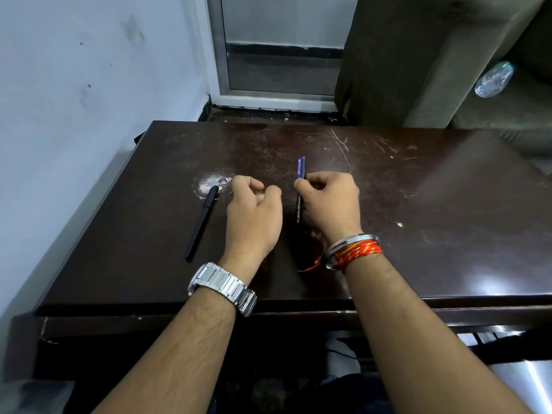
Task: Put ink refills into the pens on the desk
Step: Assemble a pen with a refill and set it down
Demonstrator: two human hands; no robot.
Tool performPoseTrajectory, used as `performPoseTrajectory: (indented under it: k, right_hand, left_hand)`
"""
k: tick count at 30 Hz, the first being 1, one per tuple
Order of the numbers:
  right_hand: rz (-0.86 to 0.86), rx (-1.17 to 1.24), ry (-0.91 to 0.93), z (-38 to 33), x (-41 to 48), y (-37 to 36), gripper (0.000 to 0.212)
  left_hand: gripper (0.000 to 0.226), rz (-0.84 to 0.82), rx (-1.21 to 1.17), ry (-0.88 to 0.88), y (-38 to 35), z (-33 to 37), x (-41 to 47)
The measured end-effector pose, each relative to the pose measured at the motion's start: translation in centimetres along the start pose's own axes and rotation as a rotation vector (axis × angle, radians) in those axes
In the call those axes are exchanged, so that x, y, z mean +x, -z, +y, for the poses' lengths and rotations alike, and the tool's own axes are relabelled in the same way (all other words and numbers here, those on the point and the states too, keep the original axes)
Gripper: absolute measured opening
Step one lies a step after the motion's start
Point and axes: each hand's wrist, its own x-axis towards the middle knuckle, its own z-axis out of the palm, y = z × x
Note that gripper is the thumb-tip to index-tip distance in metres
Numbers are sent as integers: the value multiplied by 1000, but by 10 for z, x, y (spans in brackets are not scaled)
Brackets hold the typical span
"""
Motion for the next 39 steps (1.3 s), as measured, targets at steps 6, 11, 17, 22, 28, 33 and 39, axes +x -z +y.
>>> performPoseTrajectory:
  k: [6, 11, 17, 22, 28, 33, 39]
  right_hand:
    - [0, -355, 19, 11, 6, 6, 14]
    - [-3, -456, 3, 15, 4, 2, 21]
    - [-3, -439, -12, 14, 5, 4, 25]
    - [46, -432, 0, 14, 6, 6, 23]
    - [74, -430, -12, 15, 7, 8, 19]
    - [56, -403, 42, 9, 4, 3, 20]
    - [31, -371, 107, 4, -2, -2, 22]
  left_hand:
    - [14, 110, 170, -135, 6, -4, 2]
    - [12, 235, 471, -230, 16, -5, 2]
    - [15, 247, 527, -142, 25, -4, 7]
    - [16, 231, 488, -113, 22, -5, 6]
    - [13, 242, 502, -94, 26, -3, 7]
    - [14, 346, 559, -66, 40, 3, 13]
    - [8, 298, 804, 75, 56, -1, 18]
